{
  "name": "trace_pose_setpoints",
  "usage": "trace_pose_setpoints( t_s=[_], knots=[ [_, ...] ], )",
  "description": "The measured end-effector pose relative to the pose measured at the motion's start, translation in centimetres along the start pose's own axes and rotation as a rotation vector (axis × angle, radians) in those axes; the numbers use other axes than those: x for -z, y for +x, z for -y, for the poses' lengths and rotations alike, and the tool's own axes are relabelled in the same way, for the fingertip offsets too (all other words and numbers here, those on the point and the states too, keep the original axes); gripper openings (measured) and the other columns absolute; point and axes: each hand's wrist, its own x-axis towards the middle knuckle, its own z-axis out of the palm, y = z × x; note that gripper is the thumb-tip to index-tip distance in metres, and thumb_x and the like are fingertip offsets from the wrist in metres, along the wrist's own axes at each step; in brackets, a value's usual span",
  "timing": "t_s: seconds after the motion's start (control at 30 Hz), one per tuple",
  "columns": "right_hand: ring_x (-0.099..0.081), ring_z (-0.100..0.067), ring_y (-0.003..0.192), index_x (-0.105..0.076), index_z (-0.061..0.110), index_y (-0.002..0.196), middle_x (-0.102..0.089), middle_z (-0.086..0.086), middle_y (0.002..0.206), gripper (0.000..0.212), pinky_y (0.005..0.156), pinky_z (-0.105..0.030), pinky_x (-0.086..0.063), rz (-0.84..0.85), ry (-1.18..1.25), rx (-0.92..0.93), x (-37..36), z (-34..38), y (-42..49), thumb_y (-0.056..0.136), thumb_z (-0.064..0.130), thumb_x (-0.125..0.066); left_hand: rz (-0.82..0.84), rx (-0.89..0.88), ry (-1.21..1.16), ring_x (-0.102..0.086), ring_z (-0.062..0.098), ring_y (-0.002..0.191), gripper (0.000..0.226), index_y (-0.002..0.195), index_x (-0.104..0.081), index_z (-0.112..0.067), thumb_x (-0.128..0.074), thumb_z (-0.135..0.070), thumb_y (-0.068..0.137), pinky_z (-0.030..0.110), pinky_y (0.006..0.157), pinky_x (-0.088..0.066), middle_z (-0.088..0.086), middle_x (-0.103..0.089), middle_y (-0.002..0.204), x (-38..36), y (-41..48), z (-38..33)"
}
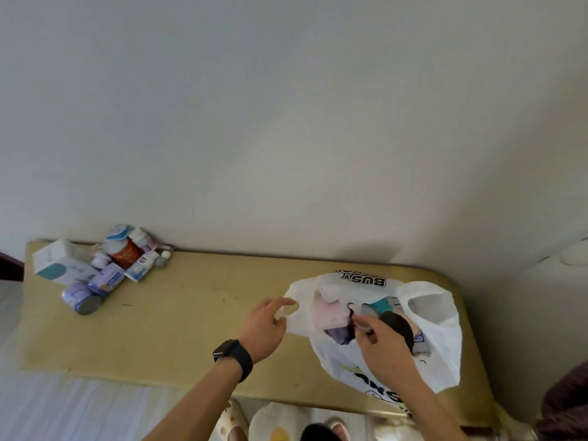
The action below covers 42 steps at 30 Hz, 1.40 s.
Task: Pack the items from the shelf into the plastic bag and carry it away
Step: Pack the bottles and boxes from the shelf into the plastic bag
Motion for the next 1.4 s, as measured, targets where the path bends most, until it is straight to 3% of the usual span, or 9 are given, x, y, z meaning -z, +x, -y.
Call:
trace_pose_setpoints(
  t_s=[0.13,0.27,0.43,0.7,0.9,1.0,1.1,1.23,1.4],
  knots=[
    [-0.056,0.003,0.094,-0.061,0.035,0.120,-0.063,0.016,0.110,0.024,0.081,-0.014,-0.043,0.020,-0.040,0.169,-2.5,3.0,0.2,0.098,0.028,-0.054,-0.080,0.072,-0.058,-0.058,0.002,0.092,0.045,0.135,-0.048,-0.038,-0.051,-0.016,0.096,0.019,0.078,-0.048,-0.009,-0.052,0.124,1.6,-1.1,2.8],
    [-0.051,-0.003,0.113,-0.062,0.037,0.121,-0.061,0.021,0.120,0.025,0.097,-0.024,-0.042,0.104,-0.105,0.360,-7.4,7.5,1.5,0.098,0.034,-0.054,-0.184,0.194,-0.118,-0.056,0.009,0.102,0.044,0.136,-0.046,-0.034,-0.051,-0.017,0.096,0.023,0.083,-0.047,-0.008,-0.051,0.124,5.0,-2.6,7.4],
    [-0.053,-0.005,0.114,-0.062,0.039,0.120,-0.061,0.022,0.120,0.026,0.097,-0.021,-0.039,0.259,-0.239,0.499,-15.0,14.2,4.0,0.096,0.034,-0.055,-0.277,0.369,-0.180,-0.052,0.011,0.106,0.037,0.131,-0.052,-0.031,-0.050,-0.018,0.096,0.024,0.087,-0.043,-0.007,-0.050,0.127,9.4,-4.4,15.7],
    [-0.052,-0.012,0.123,-0.058,0.032,0.131,-0.059,0.010,0.134,0.035,0.104,-0.022,-0.033,0.433,-0.527,0.532,-28.4,23.4,10.0,0.096,0.034,-0.054,-0.294,0.604,-0.253,-0.050,0.022,0.120,0.039,0.131,-0.050,-0.027,-0.054,-0.017,0.093,0.036,0.100,-0.045,0.002,-0.047,0.135,17.7,-3.5,30.8],
    [-0.043,-0.020,0.133,-0.042,0.026,0.145,-0.042,0.001,0.148,0.052,0.112,-0.029,-0.031,0.561,-0.730,0.451,-39.6,28.8,16.4,0.094,0.035,-0.051,-0.380,0.773,-0.322,-0.053,0.031,0.117,0.061,0.144,-0.034,-0.021,-0.062,-0.030,0.091,0.039,0.094,-0.048,0.010,-0.040,0.141,25.7,1.0,41.2],
    [-0.044,-0.028,0.131,-0.034,0.023,0.148,-0.029,-0.006,0.154,0.061,0.109,-0.035,-0.037,0.548,-0.792,0.434,-43.9,31.8,19.7,0.091,0.034,-0.052,-0.433,0.820,-0.366,-0.053,0.036,0.116,0.073,0.148,-0.028,-0.023,-0.066,-0.034,0.087,0.040,0.094,-0.047,0.014,-0.039,0.140,29.2,3.8,44.8],
    [-0.042,-0.036,0.131,-0.029,0.023,0.148,-0.018,-0.010,0.159,0.066,0.103,-0.041,-0.042,0.537,-0.846,0.475,-47.5,34.5,22.6,0.087,0.031,-0.052,-0.433,0.831,-0.402,-0.054,0.039,0.112,0.064,0.141,-0.035,-0.024,-0.065,-0.031,0.085,0.039,0.090,-0.045,0.016,-0.043,0.133,31.3,6.4,47.5],
    [-0.044,-0.037,0.126,-0.028,0.026,0.148,-0.019,-0.003,0.157,0.067,0.092,-0.042,-0.049,0.548,-0.917,0.517,-51.1,35.9,25.3,0.085,0.024,-0.052,-0.361,0.883,-0.463,-0.053,0.038,0.116,0.073,0.149,-0.024,-0.026,-0.064,-0.029,0.087,0.037,0.088,-0.045,0.016,-0.035,0.143,31.5,8.2,50.0],
    [-0.050,-0.036,0.113,-0.046,0.027,0.133,-0.028,0.001,0.144,0.050,0.082,-0.038,-0.049,0.574,-1.028,0.528,-52.6,35.7,24.5,0.085,0.037,-0.057,-0.384,0.883,-0.656,-0.057,0.033,0.102,0.074,0.137,-0.031,-0.024,-0.073,-0.031,0.076,0.044,0.086,-0.055,0.014,-0.047,0.128,30.3,8.2,50.6]
  ],
)
